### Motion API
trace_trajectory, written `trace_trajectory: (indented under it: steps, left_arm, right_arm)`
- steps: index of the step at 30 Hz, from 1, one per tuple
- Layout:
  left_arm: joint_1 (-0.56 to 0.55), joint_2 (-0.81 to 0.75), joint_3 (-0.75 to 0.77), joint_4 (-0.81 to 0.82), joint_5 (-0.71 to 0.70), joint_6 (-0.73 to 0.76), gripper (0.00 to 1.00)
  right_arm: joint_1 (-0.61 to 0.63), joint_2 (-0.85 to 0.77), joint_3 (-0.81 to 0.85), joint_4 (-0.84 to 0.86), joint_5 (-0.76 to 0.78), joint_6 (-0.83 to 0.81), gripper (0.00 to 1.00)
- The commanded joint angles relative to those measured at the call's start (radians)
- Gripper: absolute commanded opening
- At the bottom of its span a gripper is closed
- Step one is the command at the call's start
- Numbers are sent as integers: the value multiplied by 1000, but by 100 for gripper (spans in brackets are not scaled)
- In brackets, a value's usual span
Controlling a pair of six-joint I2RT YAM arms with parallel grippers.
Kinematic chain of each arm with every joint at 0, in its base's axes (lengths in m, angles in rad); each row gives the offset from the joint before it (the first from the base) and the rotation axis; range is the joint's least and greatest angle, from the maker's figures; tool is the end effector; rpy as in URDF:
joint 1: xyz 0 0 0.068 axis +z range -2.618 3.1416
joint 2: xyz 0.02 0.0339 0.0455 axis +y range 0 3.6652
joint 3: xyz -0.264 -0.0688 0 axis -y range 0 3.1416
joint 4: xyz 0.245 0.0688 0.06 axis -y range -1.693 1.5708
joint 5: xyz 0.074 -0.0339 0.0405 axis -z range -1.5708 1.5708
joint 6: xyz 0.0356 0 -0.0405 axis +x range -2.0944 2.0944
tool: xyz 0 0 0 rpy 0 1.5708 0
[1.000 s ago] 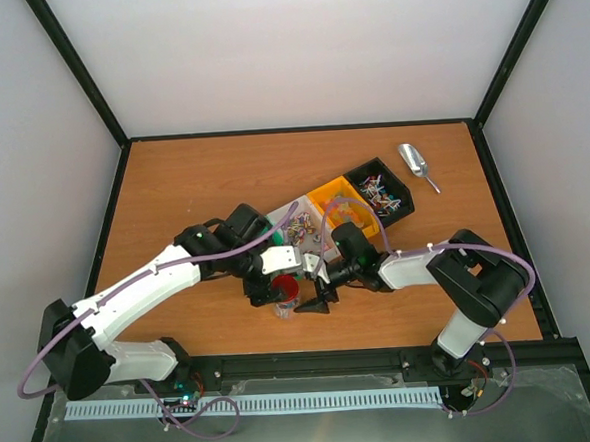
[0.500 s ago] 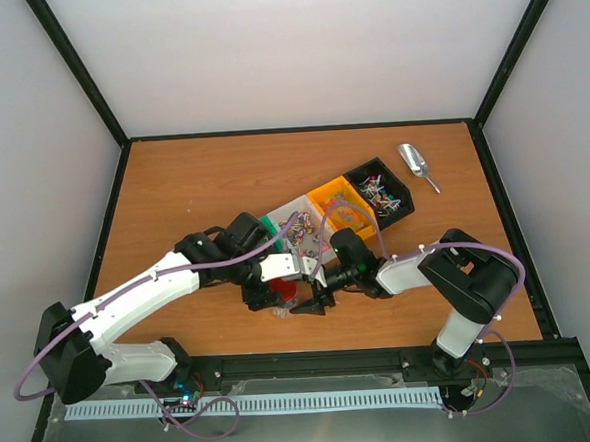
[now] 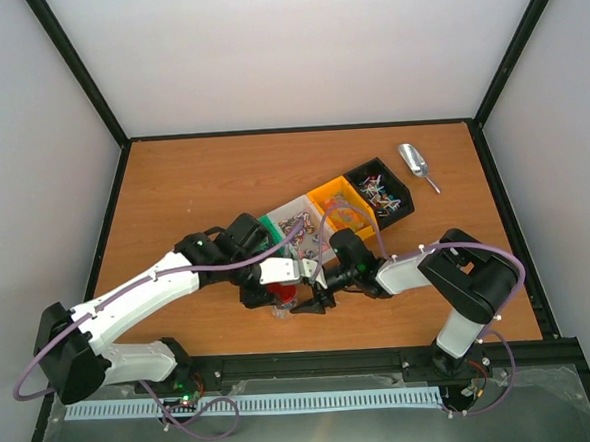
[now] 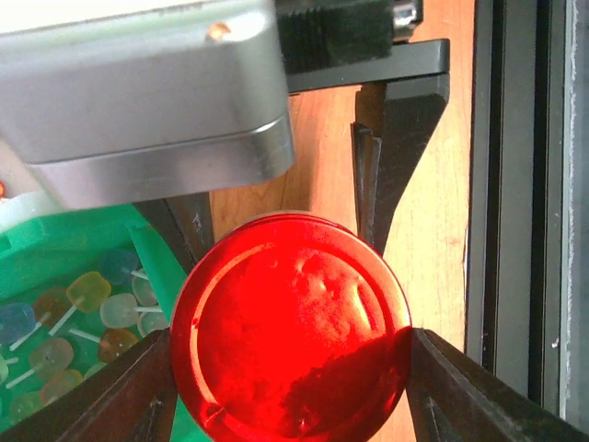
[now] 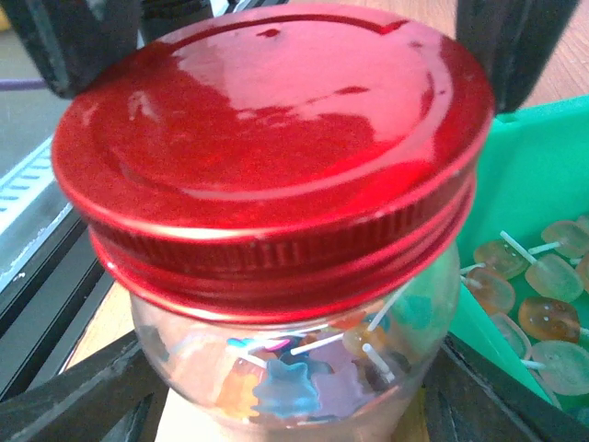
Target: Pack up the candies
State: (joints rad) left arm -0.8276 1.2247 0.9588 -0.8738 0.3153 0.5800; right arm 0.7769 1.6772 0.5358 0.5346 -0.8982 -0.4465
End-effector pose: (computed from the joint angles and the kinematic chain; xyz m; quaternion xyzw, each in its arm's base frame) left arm 0.1459 -0.1751 0.2574 0.6499 0.7138 -0.1783 0.1907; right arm 0.1827 0.2187 0.1234 -0.6231 0.5379 0.4481 0.3486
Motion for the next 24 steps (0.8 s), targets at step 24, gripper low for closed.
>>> trace_trajectory:
  steps: [24]
  left_arm:
    - [39,25,1,-42,30,50,59]
  right_arm:
    - [10,78,-103,411,146,102,100]
